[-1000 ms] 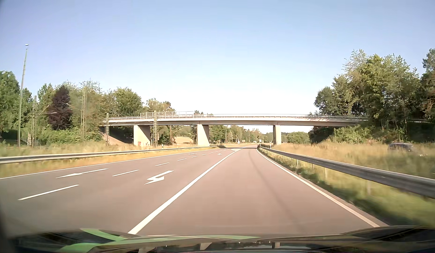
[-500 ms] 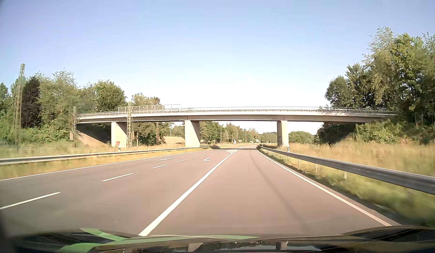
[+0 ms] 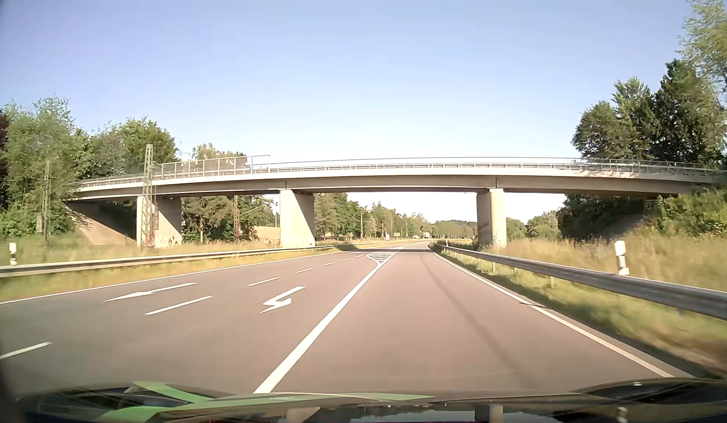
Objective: Follow the waypoints while adhering to traffic rules and regulations
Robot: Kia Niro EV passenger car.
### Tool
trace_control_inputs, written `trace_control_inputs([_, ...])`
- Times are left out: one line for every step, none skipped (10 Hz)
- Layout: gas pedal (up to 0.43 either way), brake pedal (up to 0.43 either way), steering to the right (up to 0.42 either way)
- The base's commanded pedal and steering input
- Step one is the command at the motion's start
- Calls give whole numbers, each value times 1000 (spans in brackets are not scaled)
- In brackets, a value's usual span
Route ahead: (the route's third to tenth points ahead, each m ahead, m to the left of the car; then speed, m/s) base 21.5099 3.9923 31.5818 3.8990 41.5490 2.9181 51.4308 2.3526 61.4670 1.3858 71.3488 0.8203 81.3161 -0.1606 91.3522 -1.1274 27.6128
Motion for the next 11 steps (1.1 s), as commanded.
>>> trace_control_inputs([280, 0, 4])
trace_control_inputs([280, 0, 6])
trace_control_inputs([280, 0, 8])
trace_control_inputs([280, 0, 10])
trace_control_inputs([280, 0, 11])
trace_control_inputs([280, 0, 10])
trace_control_inputs([280, 0, 9])
trace_control_inputs([280, 0, 8])
trace_control_inputs([280, 0, 8])
trace_control_inputs([260, 0, 8])
trace_control_inputs([260, 0, 8])
